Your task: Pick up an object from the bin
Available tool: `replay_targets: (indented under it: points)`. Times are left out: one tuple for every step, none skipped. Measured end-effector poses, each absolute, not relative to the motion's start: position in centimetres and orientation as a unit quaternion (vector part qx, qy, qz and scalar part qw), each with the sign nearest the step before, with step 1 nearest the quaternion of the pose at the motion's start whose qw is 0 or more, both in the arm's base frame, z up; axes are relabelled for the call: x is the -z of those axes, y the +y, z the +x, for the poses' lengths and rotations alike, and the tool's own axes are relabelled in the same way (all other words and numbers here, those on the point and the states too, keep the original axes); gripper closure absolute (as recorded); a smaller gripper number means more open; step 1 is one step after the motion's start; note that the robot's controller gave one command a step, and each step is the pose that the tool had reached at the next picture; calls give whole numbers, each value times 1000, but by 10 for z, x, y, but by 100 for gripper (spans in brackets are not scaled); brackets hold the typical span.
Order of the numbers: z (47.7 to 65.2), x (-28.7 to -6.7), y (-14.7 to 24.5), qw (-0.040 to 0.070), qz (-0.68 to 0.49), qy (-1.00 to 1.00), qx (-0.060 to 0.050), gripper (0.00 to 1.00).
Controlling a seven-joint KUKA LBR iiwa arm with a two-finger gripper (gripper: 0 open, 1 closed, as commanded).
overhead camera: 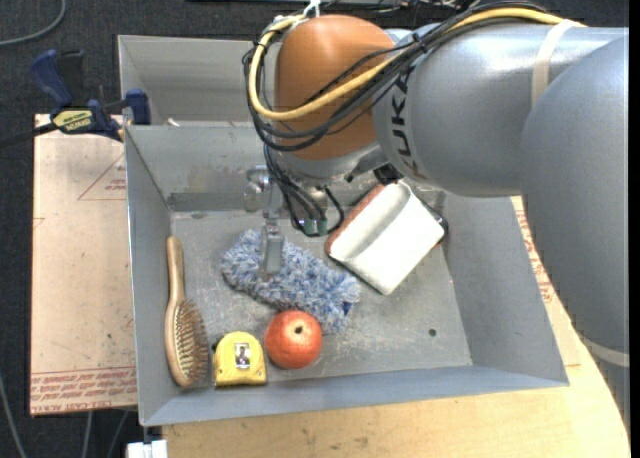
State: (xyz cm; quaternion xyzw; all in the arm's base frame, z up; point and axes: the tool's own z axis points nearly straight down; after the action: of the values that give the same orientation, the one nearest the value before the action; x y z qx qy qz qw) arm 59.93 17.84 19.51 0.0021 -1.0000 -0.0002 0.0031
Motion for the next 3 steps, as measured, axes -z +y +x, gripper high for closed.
replay_targets:
  points:
    - [601, -200, 178, 0, 1, -1000, 1, 0]
    - [602, -193, 178, -4, 8, -1000, 2, 0]
    - [598, -138, 168, -3, 23, -1000, 2, 0]
